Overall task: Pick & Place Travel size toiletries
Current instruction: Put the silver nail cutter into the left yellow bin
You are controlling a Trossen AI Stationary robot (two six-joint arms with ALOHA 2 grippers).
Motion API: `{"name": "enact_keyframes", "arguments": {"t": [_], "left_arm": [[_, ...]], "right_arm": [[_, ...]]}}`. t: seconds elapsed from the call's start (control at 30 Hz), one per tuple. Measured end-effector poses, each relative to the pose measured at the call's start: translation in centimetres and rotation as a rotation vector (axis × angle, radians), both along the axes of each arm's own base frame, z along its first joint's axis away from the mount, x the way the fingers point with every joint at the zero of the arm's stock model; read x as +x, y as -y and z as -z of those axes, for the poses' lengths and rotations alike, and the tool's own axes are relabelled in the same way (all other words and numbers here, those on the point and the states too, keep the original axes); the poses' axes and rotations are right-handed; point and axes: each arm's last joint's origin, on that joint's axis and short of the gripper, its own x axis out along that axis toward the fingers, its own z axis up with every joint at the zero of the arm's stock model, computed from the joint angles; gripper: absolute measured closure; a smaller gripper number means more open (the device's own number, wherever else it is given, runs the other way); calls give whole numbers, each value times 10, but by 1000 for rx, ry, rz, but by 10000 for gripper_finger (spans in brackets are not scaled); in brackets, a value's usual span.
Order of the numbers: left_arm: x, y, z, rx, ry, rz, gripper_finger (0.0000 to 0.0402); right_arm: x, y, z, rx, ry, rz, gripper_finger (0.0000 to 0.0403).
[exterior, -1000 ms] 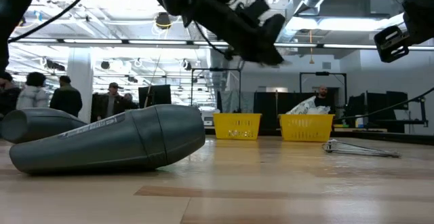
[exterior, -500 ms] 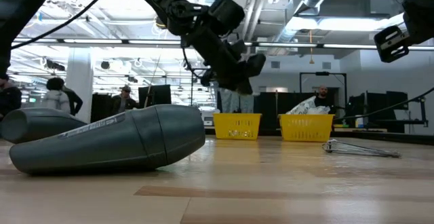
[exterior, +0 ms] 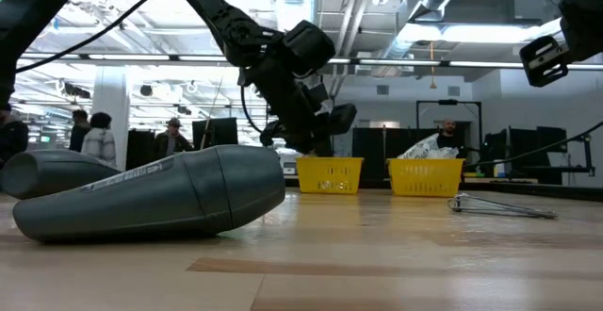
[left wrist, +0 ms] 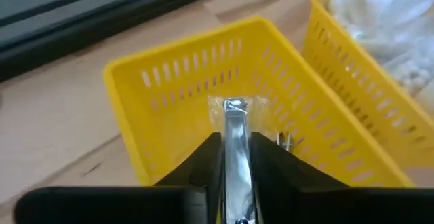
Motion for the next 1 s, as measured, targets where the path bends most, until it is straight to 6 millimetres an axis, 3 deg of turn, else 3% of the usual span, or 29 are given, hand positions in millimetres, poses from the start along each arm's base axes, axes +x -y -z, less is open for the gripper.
{"name": "enact_keyframes", "arguments": {"t": [0.27, 0.4, 0.5, 0.6, 0.77, 0.9, 1.0], "left_arm": [[1, 2, 1, -17, -33, 119, 265], [2, 7, 1, -23, -39, 168, 206], [2, 13, -12, -47, 6, 200, 161], [6, 32, -40, 26, 62, 349, 139], [11, 83, -78, 213, 143, 746, 144], [13, 116, -80, 226, 188, 962, 146], [18, 134, -64, 191, 191, 1075, 142]], "right_arm": [[0, 0, 0, 0, 0, 0, 403], [0, 0, 0, 0, 0, 0, 403], [0, 0, 0, 0, 0, 0, 403], [0, 0, 0, 0, 0, 0, 403], [0, 0, 0, 0, 0, 0, 403], [0, 0, 0, 0, 0, 0, 403], [0, 0, 0, 0, 0, 0, 403]]}}
